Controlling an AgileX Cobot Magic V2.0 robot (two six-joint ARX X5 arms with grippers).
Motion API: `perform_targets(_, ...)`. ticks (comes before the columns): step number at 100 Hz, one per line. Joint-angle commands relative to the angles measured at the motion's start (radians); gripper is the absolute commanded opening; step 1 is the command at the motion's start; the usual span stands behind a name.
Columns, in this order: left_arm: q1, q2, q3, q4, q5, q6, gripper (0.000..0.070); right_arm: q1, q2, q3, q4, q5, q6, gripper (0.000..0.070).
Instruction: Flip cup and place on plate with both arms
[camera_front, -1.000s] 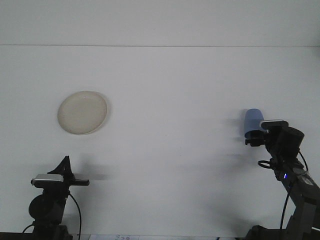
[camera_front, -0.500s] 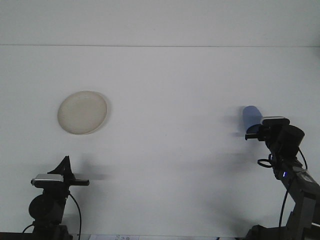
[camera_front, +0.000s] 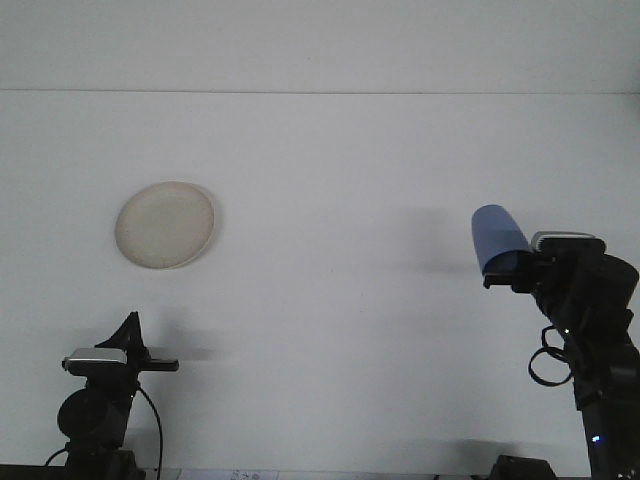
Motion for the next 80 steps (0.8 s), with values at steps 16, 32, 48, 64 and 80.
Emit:
perform_targets(16, 0.0, -0.001, -0.019, 0.011, 0.0, -0.005, 0.0016, 0.274, 0.073, 0.223, -0.452, -0.003, 0.023, 0.0)
perform_targets(32, 0.0, -0.001, -0.019, 0.011, 0.0, -0.005, 0.0016, 0.497, 0.182, 0.282, -0.616, 0.014, 0.048, 0.0)
perform_targets(48, 0.0, -0.001, -0.019, 0.011, 0.0, -0.005, 0.0016, 0.705, 0.323, 0.31, -0.671, 0.038, 0.055, 0.0)
perform_targets(64, 0.0, -0.001, -0.019, 0.011, 0.0, -0.005, 0.0016, 0.837, 0.484, 0.367, -0.769, 0.106, 0.031, 0.0)
perform_targets(80, 0.0, -0.001, -0.019, 0.011, 0.0, -0.005, 0.0016, 0.917, 0.614, 0.424, -0.806, 0.172, 0.01, 0.0)
